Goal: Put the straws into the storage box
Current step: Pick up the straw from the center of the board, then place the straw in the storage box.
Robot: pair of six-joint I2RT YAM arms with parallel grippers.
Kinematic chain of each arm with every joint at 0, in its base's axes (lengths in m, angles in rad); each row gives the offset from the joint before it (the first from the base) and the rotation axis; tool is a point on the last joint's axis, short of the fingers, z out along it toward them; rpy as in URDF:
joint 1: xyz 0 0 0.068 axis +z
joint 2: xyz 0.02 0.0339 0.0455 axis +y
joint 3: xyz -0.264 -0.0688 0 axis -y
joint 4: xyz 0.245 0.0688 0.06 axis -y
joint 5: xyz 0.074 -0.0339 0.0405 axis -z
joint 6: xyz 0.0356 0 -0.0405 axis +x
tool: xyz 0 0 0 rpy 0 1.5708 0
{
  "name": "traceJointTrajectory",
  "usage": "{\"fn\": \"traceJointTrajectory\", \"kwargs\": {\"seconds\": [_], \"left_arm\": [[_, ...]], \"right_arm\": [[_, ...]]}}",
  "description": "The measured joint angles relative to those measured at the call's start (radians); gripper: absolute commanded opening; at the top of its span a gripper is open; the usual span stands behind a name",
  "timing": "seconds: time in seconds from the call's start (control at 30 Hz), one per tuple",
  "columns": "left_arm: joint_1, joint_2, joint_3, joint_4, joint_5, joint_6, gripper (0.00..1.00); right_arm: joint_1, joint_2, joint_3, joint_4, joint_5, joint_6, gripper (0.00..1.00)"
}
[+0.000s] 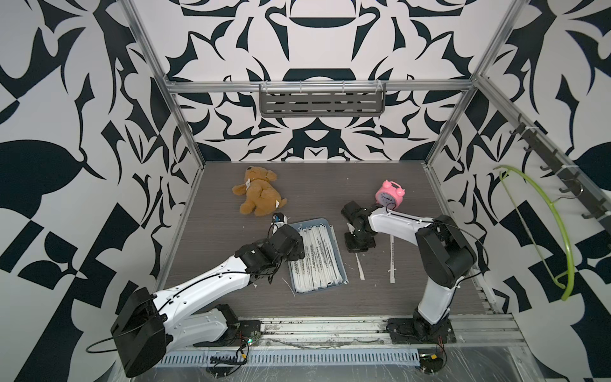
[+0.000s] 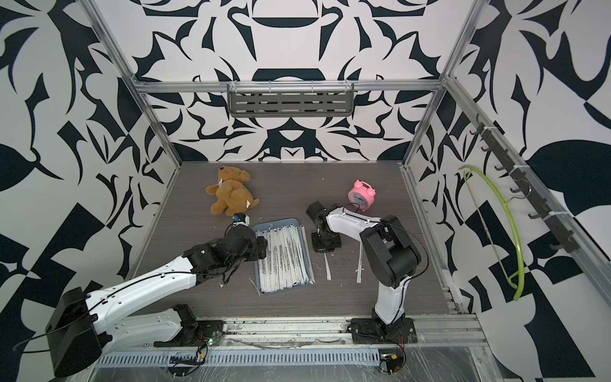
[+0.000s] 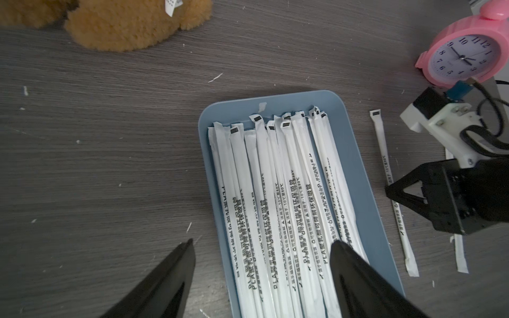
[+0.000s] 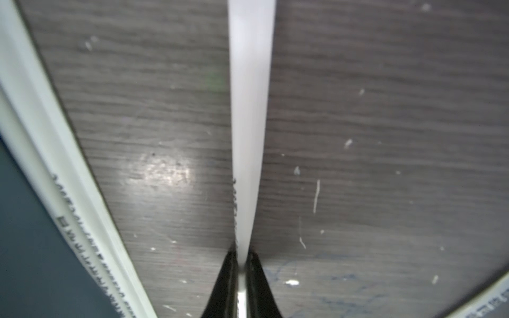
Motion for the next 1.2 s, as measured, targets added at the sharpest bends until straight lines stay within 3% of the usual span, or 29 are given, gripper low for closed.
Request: {"fn": "traceJointTrajectory", "kwargs": {"seconds": [0.13, 0.3, 0.47, 0.73, 0.87, 1.03, 1.2], "left_arm": [[0.048, -0.023, -0.025, -0.062, -0.002, -0.043, 0.84], [0.137, -0.093, -0.108, -0.104, 0.053, -0.093, 0.89], [0.16, -0.131, -0.148, -0.11, 0.107, -0.129, 0.89], [0.162, -0.108, -0.144, -0.105, 0.138, -0.128, 0.88], [0.162, -0.093, -0.144, -0.089, 0.147, -0.128, 0.88], [0.162, -0.092, -0.138, -0.086, 0.152, -0.125, 0.88], [0.162, -0.091, -0.106, -0.101, 0.137, -0.113, 0.86]], "right_arm": [[0.048, -0.037, 0.05, -0.072, 0.033, 0.006, 0.08], [0.195, -0.083, 0.213, -0.105, 0.042, 0.059, 0.08], [0.306, -0.024, 0.284, -0.07, 0.034, 0.125, 0.08], [0.294, 0.149, 0.285, -0.043, 0.031, 0.164, 0.13], [0.293, 0.167, 0.285, -0.035, 0.03, 0.169, 0.23], [0.293, 0.132, 0.285, -0.052, 0.024, 0.166, 0.29], [0.263, -0.015, 0.275, -0.097, 0.024, 0.158, 0.28]]}}
